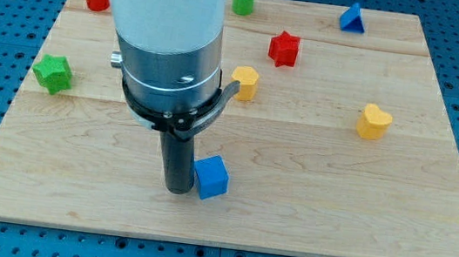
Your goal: Push the yellow hexagon below the yellow heart
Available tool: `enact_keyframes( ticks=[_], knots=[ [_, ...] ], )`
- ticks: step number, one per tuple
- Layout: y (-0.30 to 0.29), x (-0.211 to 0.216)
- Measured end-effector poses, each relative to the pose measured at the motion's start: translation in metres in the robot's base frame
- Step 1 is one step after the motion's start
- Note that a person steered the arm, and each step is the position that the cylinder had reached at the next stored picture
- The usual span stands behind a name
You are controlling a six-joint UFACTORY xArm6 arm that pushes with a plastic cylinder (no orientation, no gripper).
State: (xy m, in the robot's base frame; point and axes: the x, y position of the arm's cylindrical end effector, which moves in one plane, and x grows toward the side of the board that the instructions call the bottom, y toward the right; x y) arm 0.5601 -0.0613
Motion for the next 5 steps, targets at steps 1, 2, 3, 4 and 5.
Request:
enact_keyframes(
  ticks=[1,2,3,4,5],
  knots=[
    [-0.040,-0.003],
    [-0.053,-0.018],
    [-0.059,-0.023],
    [-0.059,-0.023],
    [-0.046,-0.047]
  ],
)
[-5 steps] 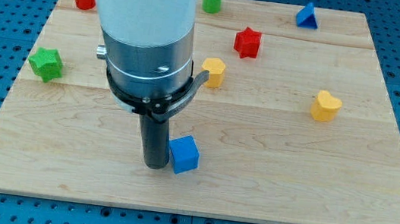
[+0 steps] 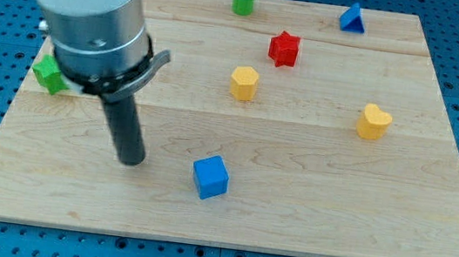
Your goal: Push the yellow hexagon below the yellow heart
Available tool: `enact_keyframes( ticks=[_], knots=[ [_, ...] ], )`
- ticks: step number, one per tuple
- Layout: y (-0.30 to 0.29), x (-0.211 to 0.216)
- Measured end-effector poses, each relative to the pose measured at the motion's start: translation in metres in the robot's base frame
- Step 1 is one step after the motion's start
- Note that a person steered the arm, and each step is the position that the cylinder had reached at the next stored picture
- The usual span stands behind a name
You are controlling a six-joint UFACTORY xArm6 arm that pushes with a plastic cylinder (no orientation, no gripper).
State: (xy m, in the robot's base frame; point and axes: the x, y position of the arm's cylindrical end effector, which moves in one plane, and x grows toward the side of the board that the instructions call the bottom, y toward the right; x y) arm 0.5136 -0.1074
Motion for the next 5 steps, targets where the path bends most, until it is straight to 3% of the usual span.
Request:
enact_keyframes(
  ticks=[1,2,4,5],
  knots=[
    [0.052,-0.046],
    [0.100,-0.046],
    [0.068,-0.049],
    [0.068,-0.077]
  ],
)
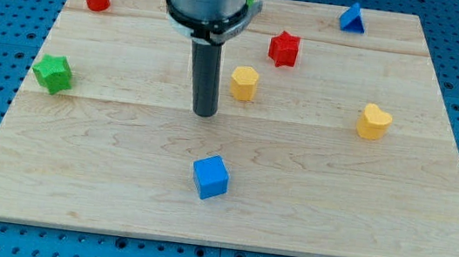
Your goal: Push the yellow hexagon below the yellow heart
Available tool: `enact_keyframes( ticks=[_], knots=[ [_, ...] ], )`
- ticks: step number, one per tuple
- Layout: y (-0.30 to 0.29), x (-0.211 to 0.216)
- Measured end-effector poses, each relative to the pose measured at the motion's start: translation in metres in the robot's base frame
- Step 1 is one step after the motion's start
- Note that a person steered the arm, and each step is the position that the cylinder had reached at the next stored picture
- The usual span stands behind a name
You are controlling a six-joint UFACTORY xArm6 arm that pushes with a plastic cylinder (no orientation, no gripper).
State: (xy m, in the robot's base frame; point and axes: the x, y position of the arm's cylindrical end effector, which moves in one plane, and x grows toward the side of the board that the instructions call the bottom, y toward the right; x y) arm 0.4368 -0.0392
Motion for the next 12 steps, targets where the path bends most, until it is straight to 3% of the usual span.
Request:
enact_keyframes(
  ticks=[2,4,5,6,7,8,9,10,11,12],
  knots=[
    [-0.023,-0.006],
    [0.000,-0.053],
    [0.065,-0.044],
    [0.132,0.022],
    [0.072,0.008],
    [0.044,-0.032],
    [0.125,-0.053],
    [0.160,-0.013],
    [0.151,0.007],
    [0.136,-0.043]
  ],
)
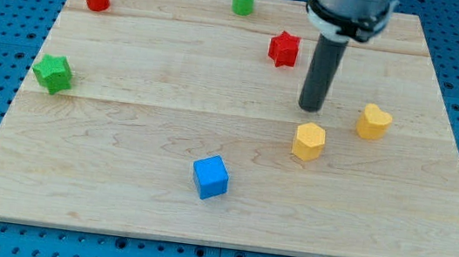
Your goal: Push the yellow hexagon below the yellow heart
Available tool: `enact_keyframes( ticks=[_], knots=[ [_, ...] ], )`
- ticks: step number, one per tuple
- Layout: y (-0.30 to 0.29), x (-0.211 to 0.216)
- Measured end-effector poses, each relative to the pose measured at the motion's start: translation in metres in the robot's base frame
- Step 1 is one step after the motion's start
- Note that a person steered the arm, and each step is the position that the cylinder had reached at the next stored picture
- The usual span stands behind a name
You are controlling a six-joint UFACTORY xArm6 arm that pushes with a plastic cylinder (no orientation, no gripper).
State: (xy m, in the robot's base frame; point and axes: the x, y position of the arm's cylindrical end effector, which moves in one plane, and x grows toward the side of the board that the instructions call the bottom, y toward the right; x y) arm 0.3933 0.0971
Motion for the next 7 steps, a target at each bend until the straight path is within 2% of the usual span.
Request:
enact_keyframes(
  ticks=[1,2,3,4,5,7],
  knots=[
    [-0.015,-0.037],
    [-0.043,-0.028],
    [-0.036,-0.019],
    [-0.017,0.006],
    [-0.024,0.071],
    [0.048,0.149]
  ],
)
